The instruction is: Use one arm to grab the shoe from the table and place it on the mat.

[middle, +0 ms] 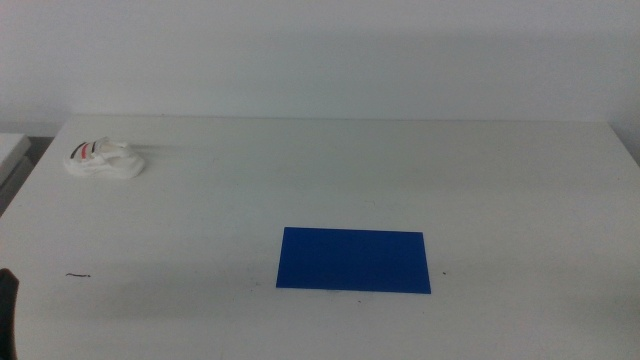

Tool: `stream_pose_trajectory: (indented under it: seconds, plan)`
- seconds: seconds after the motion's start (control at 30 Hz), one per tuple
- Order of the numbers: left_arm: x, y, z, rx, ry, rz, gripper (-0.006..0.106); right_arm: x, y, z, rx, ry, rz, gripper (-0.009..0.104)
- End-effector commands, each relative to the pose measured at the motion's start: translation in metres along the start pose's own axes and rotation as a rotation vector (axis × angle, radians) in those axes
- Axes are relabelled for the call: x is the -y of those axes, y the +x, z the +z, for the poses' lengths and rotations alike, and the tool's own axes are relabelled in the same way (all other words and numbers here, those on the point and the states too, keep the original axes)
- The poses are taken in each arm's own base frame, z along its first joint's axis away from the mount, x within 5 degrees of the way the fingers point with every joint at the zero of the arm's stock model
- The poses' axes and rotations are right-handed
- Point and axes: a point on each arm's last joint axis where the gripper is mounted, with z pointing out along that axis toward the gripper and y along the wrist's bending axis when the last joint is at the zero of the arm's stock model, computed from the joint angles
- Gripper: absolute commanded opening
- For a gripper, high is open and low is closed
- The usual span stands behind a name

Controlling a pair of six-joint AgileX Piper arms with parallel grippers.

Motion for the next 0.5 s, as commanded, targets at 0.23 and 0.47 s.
stream_pose_trajectory:
  seconds: [0.23,0.47]
  plan:
    - [-0.002,-0.050,0.027,-0.341,-0.015,-0.028,0.094,0.000,0.000,0.000,0.010,-0.004,-0.012,0.079]
    - [-0.011,-0.101,0.103,-0.610,-0.121,-0.192,0.094,0.000,0.000,0.000,0.010,-0.004,-0.012,0.079]
